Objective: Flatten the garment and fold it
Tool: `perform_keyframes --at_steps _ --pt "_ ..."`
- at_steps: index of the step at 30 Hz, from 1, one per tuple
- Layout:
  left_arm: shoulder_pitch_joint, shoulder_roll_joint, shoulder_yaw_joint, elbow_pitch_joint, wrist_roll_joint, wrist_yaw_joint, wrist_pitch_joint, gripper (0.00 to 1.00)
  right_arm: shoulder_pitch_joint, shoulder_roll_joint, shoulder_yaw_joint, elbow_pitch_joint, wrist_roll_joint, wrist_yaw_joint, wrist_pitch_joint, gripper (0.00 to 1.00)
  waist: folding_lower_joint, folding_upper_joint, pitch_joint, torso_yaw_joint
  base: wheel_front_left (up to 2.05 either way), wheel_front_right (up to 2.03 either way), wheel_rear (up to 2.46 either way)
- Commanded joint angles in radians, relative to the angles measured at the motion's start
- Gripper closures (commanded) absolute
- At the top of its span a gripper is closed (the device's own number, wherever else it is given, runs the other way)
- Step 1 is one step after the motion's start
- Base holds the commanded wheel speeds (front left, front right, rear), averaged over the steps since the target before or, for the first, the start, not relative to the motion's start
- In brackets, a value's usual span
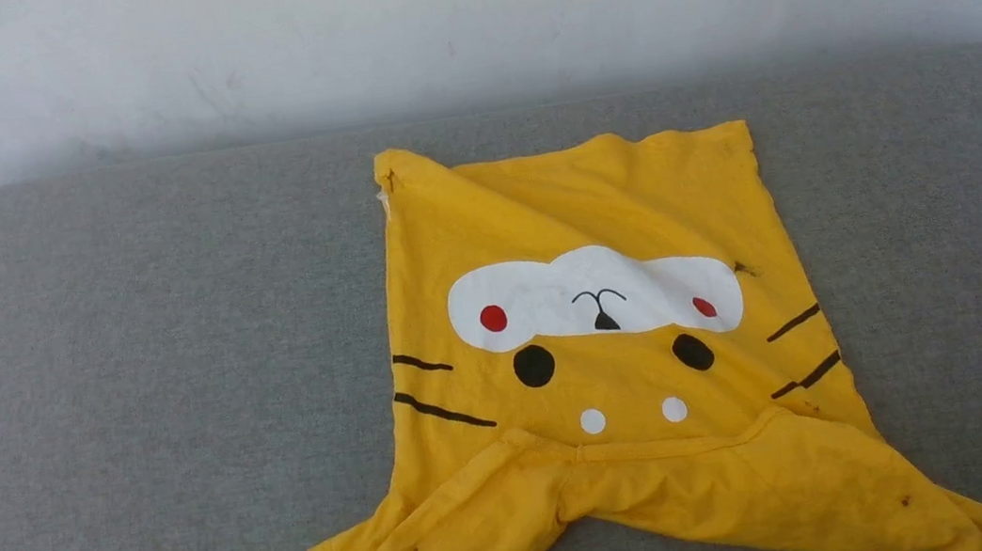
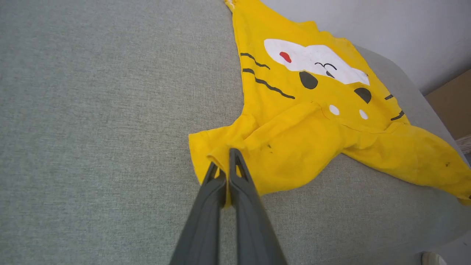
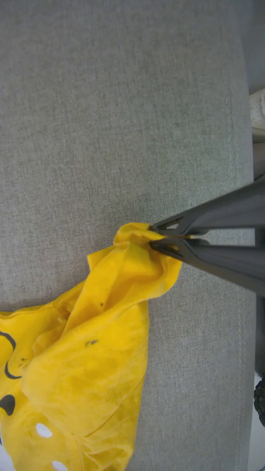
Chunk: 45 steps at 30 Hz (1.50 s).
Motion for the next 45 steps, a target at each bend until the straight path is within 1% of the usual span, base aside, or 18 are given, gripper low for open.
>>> perform_keyframes --at_steps 1,4,5,7,8,9,10,13,15,22,24,27,29,32,34,37,41,45 --pt "-0.021 0.004 -0.005 -0.007 0.011 0.008 0.005 1.0 -0.024 0.003 0.01 0.017 -0.009 -0.002 -0.009 1.0 0.0 -0.0001 0.005 0.003 0.0 0.0 0.0" --pt "-0.037 0.009 -0.012 -0.015 0.021 0.013 0.018 1.0 -0.061 0.009 0.037 0.084 -0.02 -0.002 -0.024 1.0 0.0 -0.0001 0.015 0.008 0.0 0.0 0.0" --pt "-0.042 0.012 -0.014 -0.016 0.025 0.014 0.023 1.0 -0.073 0.01 0.045 0.11 -0.025 -0.002 -0.028 0.93 0.0 -0.0001 0.019 0.01 0.0 0.0 0.0" --pt "-0.051 0.015 -0.017 -0.021 0.031 0.017 0.029 1.0 -0.094 0.01 0.058 0.16 -0.035 -0.002 -0.039 0.71 0.0 -0.0001 0.027 0.015 0.0 0.0 0.0" --pt "-0.054 0.016 -0.019 -0.024 0.033 0.018 0.031 1.0 -0.103 0.011 0.061 0.179 -0.038 -0.002 -0.048 0.56 0.0 -0.0001 0.03 0.018 0.0 0.0 0.0" --pt "-0.057 0.016 -0.021 -0.028 0.035 0.019 0.034 1.0 -0.11 0.011 0.062 0.198 -0.04 -0.002 -0.056 0.11 0.0 -0.0001 0.034 0.022 0.0 0.0 0.0" --pt "-0.059 0.018 -0.023 -0.032 0.037 0.02 0.037 1.0 -0.115 0.011 0.063 0.211 -0.041 -0.002 -0.06 0.0 0.0 -0.0001 0.037 0.026 0.0 0.0 0.0" --pt "-0.061 0.022 -0.027 -0.055 0.043 0.024 0.045 1.0 -0.138 0.015 0.038 0.195 0.002 -0.002 -0.059 0.0 0.0 -0.0001 0.049 0.036 0.0 0.0 0.0" --pt "-0.06 0.023 -0.028 -0.077 0.048 0.03 0.049 1.0 -0.162 -0.001 0.009 0.125 0.035 -0.002 -0.05 0.0 0.0 -0.0001 0.058 0.04 0.0 0.0 0.0" --pt "-0.086 0.018 -0.042 -0.162 0.079 0.048 0.05 1.0 -0.342 -0.118 -0.139 -0.228 0.06 -0.002 0.047 0.0 0.0 -0.0001 0.124 0.055 0.0 0.0 0.0" --pt "-0.103 0.016 -0.049 -0.179 0.09 0.05 0.052 1.0 -0.43 -0.141 -0.166 -0.283 0.073 -0.002 0.104 0.0 0.0 -0.0001 0.149 0.062 0.0 0.0 0.0" --pt "-0.131 0.013 -0.062 -0.198 0.104 0.049 0.053 1.0 -0.579 -0.198 -0.163 -0.316 0.062 -0.002 0.191 0.0 0.0 -0.0001 0.192 0.078 0.0 0.0 0.0" --pt "-0.152 0.01 -0.071 -0.205 0.115 0.047 0.052 1.0 -0.691 -0.229 -0.142 -0.297 0.05 -0.002 0.231 0.0 0.0 -0.0001 0.219 0.092 0.0 0.0 0.0" --pt "-0.184 0.002 -0.088 -0.208 0.129 0.043 0.046 1.0 -0.84 -0.262 -0.067 -0.259 0.024 -0.002 0.278 0.0 0.0 -0.0001 0.262 0.115 0.0 0.0 0.0" --pt "-0.202 -0.006 -0.1 -0.208 0.138 0.041 0.041 1.0 -0.934 -0.246 -0.021 -0.213 0.025 -0.002 0.313 0.0 0.0 -0.0001 0.29 0.131 0.0 0.0 0.0" --pt "-0.228 -0.015 -0.12 -0.21 0.153 0.037 0.036 1.0 -1.065 -0.208 0.004 -0.106 -0.008 -0.002 0.369 0.0 0.0 -0.0001 0.336 0.16 0.0 0.0 0.0" --pt "-0.27 -0.029 -0.15 -0.21 0.17 0.025 0.031 1.0 -1.187 -0.185 0.001 0.051 -0.129 -0.002 0.422 0.0 0.0 -0.0001 0.396 0.206 0.0 0.0 0.0" --pt "-0.308 -0.048 -0.18 -0.204 0.182 0.015 0.023 1.0 -1.243 -0.183 -0.018 0.18 -0.238 -0.002 0.438 0.0 0.0 -0.0001 0.447 0.246 0.0 0.0 0.0"
